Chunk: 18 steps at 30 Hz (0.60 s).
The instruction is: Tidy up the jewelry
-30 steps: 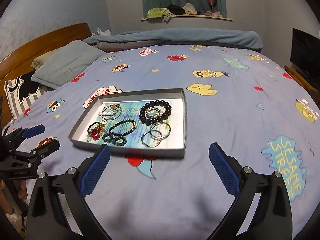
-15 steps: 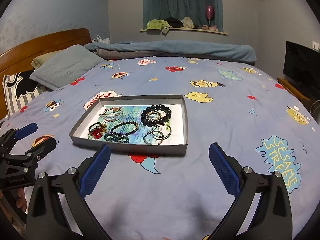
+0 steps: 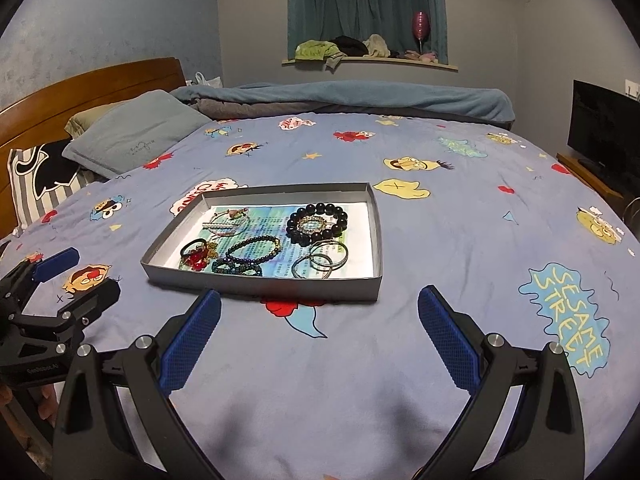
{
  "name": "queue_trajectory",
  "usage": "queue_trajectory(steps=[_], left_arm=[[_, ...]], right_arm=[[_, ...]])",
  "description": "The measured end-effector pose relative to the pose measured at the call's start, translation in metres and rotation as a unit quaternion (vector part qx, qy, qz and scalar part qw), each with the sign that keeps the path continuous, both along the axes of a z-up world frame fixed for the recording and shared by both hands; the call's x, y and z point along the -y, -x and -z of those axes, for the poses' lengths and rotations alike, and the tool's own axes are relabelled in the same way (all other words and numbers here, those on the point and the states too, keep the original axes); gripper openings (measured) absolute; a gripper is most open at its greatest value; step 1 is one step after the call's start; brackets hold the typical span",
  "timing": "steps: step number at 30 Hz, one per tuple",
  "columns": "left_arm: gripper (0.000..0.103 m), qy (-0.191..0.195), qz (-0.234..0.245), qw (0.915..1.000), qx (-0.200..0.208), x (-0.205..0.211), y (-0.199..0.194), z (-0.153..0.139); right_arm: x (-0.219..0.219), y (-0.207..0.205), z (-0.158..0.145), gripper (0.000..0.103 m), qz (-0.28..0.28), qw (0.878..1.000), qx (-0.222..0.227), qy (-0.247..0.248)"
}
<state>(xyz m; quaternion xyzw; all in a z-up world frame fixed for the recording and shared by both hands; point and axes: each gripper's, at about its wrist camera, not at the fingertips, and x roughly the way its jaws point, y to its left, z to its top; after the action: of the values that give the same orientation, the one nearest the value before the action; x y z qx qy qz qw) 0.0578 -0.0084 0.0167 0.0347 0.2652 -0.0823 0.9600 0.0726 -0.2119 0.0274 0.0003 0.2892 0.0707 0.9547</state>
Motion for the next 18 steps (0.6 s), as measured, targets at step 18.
queue_trajectory(steps=[18], left_arm=[[0.097, 0.0, -0.001, 1.0, -0.007, -0.0014, -0.0024, 0.0017]], right_arm=[[-0.0013, 0.0008, -0.0003, 0.097, -0.001, 1.0, 0.001, 0.005]])
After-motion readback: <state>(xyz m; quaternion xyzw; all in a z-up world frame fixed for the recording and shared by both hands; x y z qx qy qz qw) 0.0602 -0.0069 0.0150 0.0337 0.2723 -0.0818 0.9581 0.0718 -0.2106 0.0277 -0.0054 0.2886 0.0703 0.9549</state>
